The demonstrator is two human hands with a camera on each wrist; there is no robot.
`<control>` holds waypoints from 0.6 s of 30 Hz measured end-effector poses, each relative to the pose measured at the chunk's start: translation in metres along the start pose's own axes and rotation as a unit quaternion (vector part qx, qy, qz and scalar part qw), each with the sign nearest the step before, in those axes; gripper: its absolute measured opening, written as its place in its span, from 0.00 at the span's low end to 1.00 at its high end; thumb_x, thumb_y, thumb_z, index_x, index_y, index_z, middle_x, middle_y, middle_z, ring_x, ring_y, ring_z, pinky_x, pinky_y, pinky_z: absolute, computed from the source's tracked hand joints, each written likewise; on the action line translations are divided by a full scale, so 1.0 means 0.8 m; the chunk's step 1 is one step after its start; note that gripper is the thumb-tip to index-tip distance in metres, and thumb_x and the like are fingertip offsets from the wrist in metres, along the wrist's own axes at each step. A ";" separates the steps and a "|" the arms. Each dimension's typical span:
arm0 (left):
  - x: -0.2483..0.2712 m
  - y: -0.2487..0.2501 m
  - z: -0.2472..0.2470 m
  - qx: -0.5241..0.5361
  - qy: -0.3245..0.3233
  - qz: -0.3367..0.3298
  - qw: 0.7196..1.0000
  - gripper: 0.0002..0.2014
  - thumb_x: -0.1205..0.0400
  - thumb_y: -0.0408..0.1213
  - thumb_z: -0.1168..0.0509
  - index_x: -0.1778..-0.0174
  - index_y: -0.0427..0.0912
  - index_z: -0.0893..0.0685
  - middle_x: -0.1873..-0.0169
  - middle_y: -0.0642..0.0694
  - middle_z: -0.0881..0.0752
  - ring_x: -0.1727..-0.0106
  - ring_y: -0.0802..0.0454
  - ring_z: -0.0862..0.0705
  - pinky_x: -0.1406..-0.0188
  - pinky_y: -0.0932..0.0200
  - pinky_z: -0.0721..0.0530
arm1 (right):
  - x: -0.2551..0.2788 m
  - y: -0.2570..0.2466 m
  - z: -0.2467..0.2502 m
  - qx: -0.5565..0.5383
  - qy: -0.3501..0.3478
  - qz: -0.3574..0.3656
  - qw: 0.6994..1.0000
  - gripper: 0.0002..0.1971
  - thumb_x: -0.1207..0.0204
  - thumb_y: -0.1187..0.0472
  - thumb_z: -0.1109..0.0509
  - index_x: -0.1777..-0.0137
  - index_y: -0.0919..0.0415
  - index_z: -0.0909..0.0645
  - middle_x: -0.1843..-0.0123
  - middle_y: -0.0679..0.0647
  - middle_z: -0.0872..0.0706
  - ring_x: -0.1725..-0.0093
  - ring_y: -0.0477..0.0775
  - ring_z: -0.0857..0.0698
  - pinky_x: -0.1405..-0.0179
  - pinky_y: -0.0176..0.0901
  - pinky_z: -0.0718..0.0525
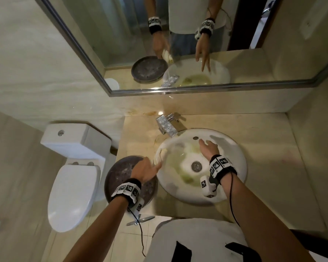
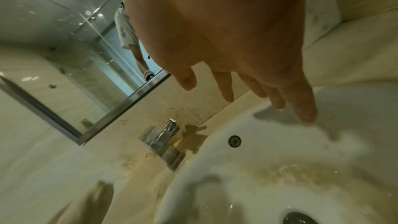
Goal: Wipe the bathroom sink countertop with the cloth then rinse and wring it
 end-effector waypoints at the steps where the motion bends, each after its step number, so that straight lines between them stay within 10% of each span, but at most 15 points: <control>1: -0.007 -0.030 -0.012 0.013 -0.003 0.022 1.000 0.49 0.27 0.79 0.51 0.36 0.34 0.19 0.46 0.35 0.11 0.51 0.36 0.12 0.56 0.52 0.17 | 0.000 -0.006 -0.006 -0.008 0.004 0.014 1.000 0.34 0.16 0.38 0.43 0.15 0.58 0.33 0.13 0.61 0.38 0.17 0.64 0.33 0.18 0.58 0.35; 4: -0.013 -0.101 -0.036 0.034 -0.007 0.061 0.998 0.50 0.27 0.81 0.61 0.19 0.49 0.30 0.29 0.39 0.18 0.34 0.37 0.16 0.33 0.42 0.21 | 0.006 -0.021 -0.025 -0.028 0.008 0.072 0.997 0.27 0.15 0.45 0.37 0.22 0.61 0.23 0.22 0.60 0.22 0.24 0.62 0.23 0.23 0.52 0.27; 7: 0.003 -0.131 -0.034 0.023 0.008 0.099 0.995 0.37 0.19 0.65 0.58 0.26 0.43 0.26 0.37 0.39 0.13 0.41 0.39 0.13 0.35 0.41 0.18 | 0.009 -0.028 -0.042 0.009 0.007 0.104 0.994 0.22 0.15 0.49 0.35 0.28 0.62 0.18 0.27 0.60 0.17 0.28 0.61 0.20 0.28 0.48 0.24; 11: -0.031 -0.200 -0.072 0.014 0.012 0.150 0.989 0.43 0.26 0.61 0.65 0.19 0.39 0.35 0.33 0.36 0.17 0.40 0.36 0.15 0.37 0.41 0.18 | 0.011 -0.033 -0.055 0.079 0.023 0.130 0.988 0.23 0.15 0.51 0.35 0.25 0.62 0.21 0.18 0.61 0.27 0.21 0.62 0.27 0.24 0.48 0.30; 18: 0.013 -0.140 -0.018 -0.046 -0.084 0.161 0.982 0.32 0.13 0.55 0.53 0.14 0.43 0.40 0.25 0.35 0.22 0.27 0.36 0.21 0.24 0.42 0.29 | -0.004 -0.011 -0.060 0.252 0.003 0.136 0.958 0.29 0.14 0.47 0.38 0.15 0.57 0.33 0.12 0.62 0.40 0.14 0.62 0.38 0.19 0.52 0.36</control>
Point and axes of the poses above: each hand's wrist, its own x-axis away from the middle knuckle, its own z-axis out of the back of the hand, y = z × x, the point moved 3 cm from there along -x, towards the middle knuckle
